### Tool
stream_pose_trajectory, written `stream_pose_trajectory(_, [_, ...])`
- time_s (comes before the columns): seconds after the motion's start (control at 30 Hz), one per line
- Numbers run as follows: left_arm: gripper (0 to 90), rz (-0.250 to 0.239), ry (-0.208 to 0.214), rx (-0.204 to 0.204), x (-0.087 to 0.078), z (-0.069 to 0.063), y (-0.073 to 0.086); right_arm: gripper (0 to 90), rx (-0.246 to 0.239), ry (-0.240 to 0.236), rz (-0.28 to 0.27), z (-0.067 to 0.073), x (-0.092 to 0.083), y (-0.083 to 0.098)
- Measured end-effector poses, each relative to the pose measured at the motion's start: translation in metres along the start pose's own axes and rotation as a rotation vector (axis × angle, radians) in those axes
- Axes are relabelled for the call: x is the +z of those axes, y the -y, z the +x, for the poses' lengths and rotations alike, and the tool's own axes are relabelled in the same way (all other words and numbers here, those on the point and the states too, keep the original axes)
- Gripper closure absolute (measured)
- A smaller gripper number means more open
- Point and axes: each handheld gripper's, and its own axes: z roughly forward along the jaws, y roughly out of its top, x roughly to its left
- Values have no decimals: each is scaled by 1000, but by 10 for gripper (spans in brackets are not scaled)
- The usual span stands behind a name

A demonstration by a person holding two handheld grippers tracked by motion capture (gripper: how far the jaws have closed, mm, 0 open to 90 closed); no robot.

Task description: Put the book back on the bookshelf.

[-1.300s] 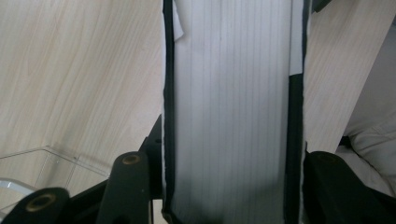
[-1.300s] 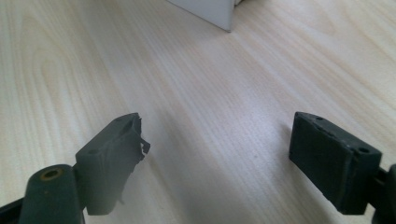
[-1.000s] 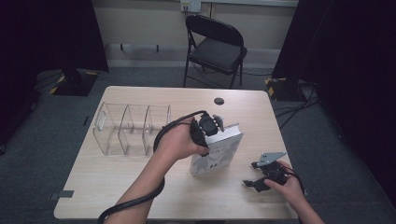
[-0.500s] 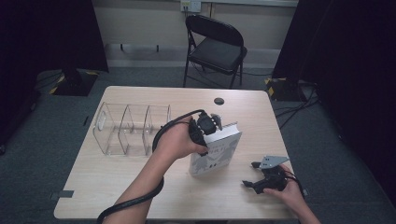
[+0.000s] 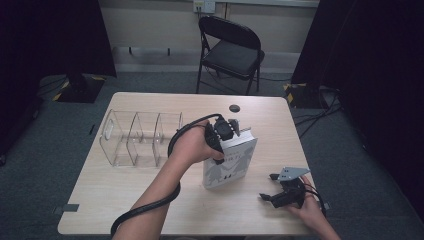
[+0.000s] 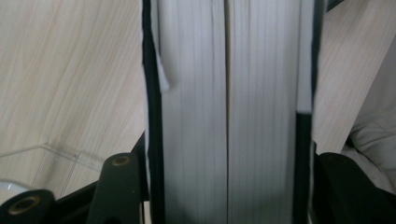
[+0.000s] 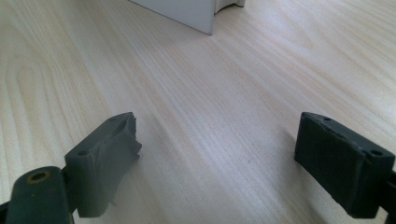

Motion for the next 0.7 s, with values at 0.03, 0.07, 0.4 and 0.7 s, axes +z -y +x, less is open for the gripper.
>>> stream_pose_trajectory(0.03, [474, 7, -1, 5, 3, 0, -2, 122, 0, 0, 0, 0, 0, 0])
stream_pose_trajectory(0.07, [468, 1, 1, 6, 6, 0, -3, 122, 3, 1, 2, 0, 0, 0])
stream_pose_trajectory(0.4, [385, 16, -15, -12, 18, 0, -6, 122, 3, 10, -1, 1, 0, 0])
stream_pose_trajectory(0.7, [406, 16, -38, -12, 18, -3, -6, 122, 3, 14, -3, 1, -1, 1])
